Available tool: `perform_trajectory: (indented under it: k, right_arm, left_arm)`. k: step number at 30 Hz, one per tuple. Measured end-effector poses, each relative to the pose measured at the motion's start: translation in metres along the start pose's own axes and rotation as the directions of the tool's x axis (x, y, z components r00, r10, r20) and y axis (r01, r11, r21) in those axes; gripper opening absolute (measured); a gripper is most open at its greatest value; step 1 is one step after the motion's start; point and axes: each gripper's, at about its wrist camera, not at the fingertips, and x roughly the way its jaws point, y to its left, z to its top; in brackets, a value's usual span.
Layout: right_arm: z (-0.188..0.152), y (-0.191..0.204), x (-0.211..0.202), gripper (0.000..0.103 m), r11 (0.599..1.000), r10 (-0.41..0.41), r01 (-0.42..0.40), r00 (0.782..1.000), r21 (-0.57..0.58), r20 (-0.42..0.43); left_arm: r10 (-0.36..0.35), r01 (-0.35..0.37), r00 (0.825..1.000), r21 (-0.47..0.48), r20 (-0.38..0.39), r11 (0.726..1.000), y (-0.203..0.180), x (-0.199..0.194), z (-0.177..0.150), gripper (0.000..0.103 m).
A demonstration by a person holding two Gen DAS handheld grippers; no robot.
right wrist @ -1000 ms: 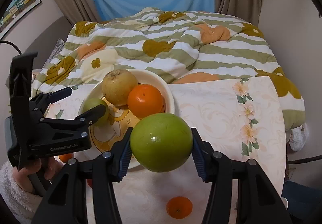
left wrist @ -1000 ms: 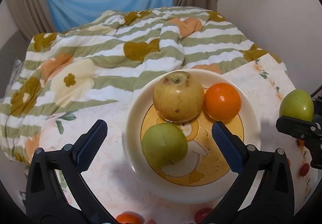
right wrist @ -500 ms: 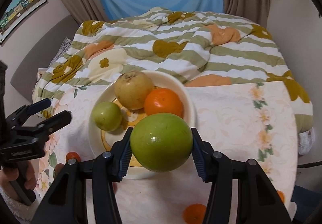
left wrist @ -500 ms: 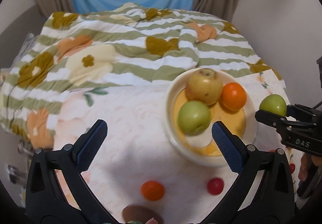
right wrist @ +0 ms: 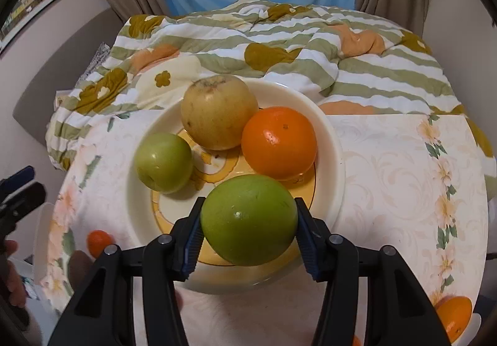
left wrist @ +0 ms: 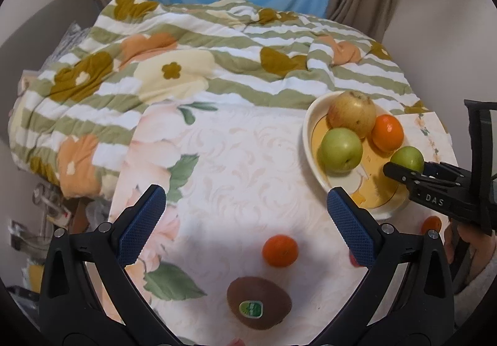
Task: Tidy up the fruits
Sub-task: 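Open both tools to release the apples and withdraw from the bowl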
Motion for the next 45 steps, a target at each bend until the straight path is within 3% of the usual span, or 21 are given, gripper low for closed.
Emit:
perform_trajectory:
  k: [11,12,13,15,26,39,45]
  right_arm:
    - [0.000,0.007,0.008,0.050,0.998,-0.006,0.007,1.000,-0.058,0.030]
    - [0.000,0.009,0.006,0.055,0.998,-0.008,0.011,0.999,-0.064,0.043]
    - [0.001,0.010,0.001,0.075,0.998,-0.006,0.010,0.998,-0.066,0.066]
    - [0.003,0.010,-0.007,0.100,0.998,0.001,0.005,0.994,-0.063,0.105]
    - [0.000,0.019,-0.040,0.102,0.998,-0.029,0.039,0.985,-0.057,0.170]
    - [-0.019,0.037,-0.116,0.102,0.997,-0.052,0.062,0.982,-0.047,0.182]
    - [-0.035,0.042,-0.150,0.102,0.997,-0.071,0.071,0.978,0.009,0.195]
  left_arm:
    - [0.003,-0.003,1.000,-0.019,-0.016,1.000,0.008,-0.004,-0.013,0.103]
    - [0.004,-0.004,1.000,-0.019,-0.012,1.000,0.008,-0.006,-0.014,0.103]
    - [0.004,-0.005,1.000,-0.021,-0.010,1.000,0.008,-0.008,-0.014,0.103]
    - [0.005,-0.006,1.000,-0.025,-0.006,1.000,0.009,-0.012,-0.015,0.103]
    - [0.010,-0.009,1.000,-0.037,0.026,0.999,0.017,-0.043,-0.018,0.103]
    - [0.030,-0.028,0.993,-0.015,0.117,0.999,0.027,-0.108,-0.022,0.103]
    - [0.003,-0.004,0.989,0.008,0.149,1.000,0.030,-0.131,-0.030,0.103]
